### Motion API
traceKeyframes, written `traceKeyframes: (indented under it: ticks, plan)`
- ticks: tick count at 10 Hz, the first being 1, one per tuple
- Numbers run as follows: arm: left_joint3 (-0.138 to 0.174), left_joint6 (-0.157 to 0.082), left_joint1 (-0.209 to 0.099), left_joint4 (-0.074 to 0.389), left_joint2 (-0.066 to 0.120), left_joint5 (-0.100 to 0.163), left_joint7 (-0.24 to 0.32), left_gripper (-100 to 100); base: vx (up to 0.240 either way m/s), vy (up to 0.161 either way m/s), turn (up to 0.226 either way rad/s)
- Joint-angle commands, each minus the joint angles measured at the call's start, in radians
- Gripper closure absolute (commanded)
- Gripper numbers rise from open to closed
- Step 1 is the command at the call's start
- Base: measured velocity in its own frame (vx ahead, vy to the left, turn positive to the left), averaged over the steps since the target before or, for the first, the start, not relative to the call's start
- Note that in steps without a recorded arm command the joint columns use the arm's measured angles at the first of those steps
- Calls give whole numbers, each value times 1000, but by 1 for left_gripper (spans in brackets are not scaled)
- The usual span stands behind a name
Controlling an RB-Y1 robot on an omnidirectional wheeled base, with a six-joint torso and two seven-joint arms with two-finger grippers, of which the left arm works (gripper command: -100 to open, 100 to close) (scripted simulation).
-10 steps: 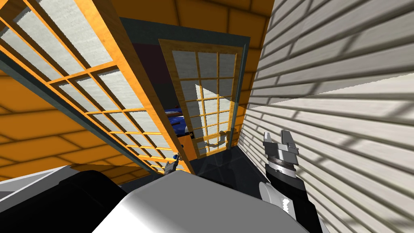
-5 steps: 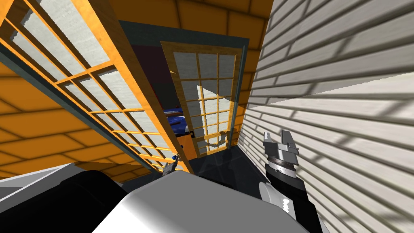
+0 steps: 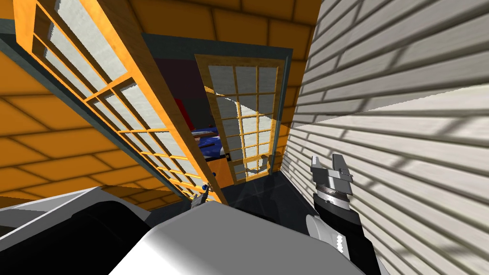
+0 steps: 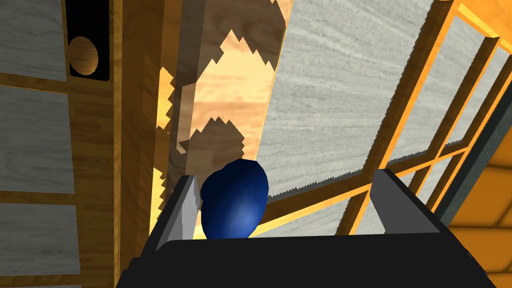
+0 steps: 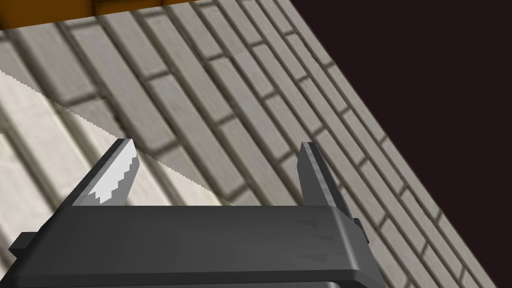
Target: Pull the door open
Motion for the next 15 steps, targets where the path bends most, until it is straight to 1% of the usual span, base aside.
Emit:
traceKeyframes:
  ticks: [1,3,4,5,6,8,9,10,12,15]
  plan:
    - [21,21,9,27,18,16,32,100,-53,-6,0]
    - [21,21,9,27,18,16,32,100,-39,-5,-4]
    - [18,20,11,33,23,22,72,100,-44,-4,17]
    - [18,20,11,33,23,22,72,100,-30,-11,16]
    - [15,19,14,39,27,28,111,100,-51,-23,10]
    - [12,19,16,45,32,34,151,100,-55,-2,17]
    - [12,19,16,45,32,34,151,100,-53,-19,18]
    - [7,17,15,50,36,40,197,100,-53,-9,-15]
    - [7,17,15,50,36,40,197,100,-20,-3,6]
    - [0,16,14,58,43,50,267,100,-28,-1,-11]
